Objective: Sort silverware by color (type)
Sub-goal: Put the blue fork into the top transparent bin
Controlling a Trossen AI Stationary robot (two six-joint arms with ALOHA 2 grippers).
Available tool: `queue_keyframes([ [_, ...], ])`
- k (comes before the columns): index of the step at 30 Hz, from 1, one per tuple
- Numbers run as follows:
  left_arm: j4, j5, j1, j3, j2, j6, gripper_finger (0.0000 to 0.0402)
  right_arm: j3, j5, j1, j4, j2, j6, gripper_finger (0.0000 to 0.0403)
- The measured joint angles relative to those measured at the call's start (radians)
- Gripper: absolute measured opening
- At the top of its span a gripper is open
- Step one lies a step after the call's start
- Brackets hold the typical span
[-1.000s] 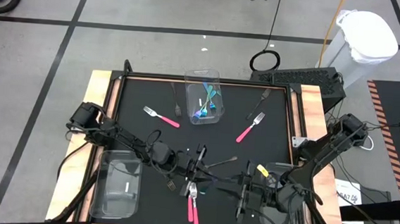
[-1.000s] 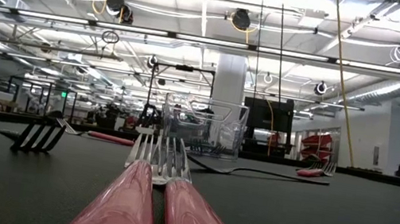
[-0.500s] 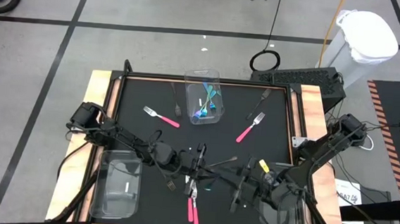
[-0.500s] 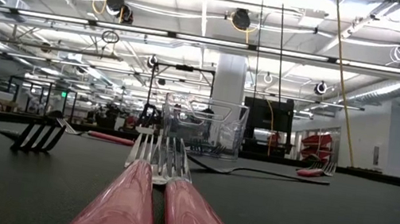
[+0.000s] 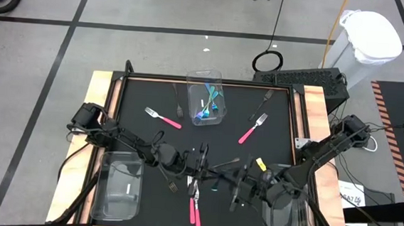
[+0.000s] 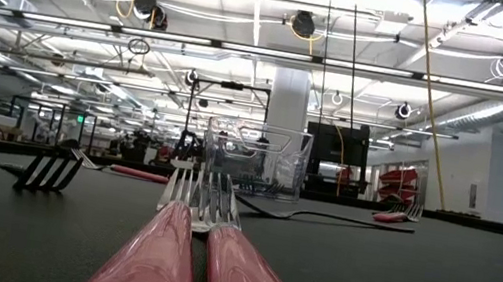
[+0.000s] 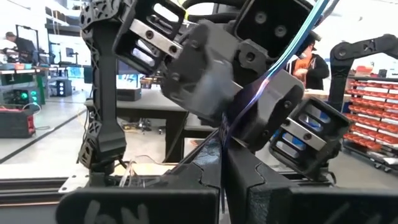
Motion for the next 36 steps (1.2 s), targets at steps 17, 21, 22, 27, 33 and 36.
queue_keyframes([
  [17, -0.005, 0.009, -0.002, 0.000, 0.000, -0.003, 0.0119, 0.000, 0.003, 0.004, -0.007, -0.004, -0.023, 0.0006],
  [21, 0.000, -0.048, -0.007, 0.000, 0.000, -0.003, 0.0206, 0.001, 0.003, 0.018, -0.040, -0.024, -0.016, 0.0004],
  [22, -0.002, -0.062, -0.008, 0.000, 0.000, -0.002, 0.0226, 0.001, 0.004, 0.024, -0.057, -0.035, -0.009, 0.0004],
  [27, -0.008, -0.073, -0.009, 0.000, -0.002, -0.003, 0.0304, 0.001, 0.005, 0.060, -0.161, -0.094, 0.067, 0.0004],
  [33, -0.090, -0.099, -0.009, 0.000, -0.051, -0.045, 0.0321, 0.002, 0.004, 0.084, -0.316, -0.151, 0.183, 0.0003],
  [36, -0.169, -0.100, -0.011, 0.000, -0.095, -0.055, 0.0321, 0.002, 0.003, 0.085, -0.370, -0.158, 0.229, 0.0003],
])
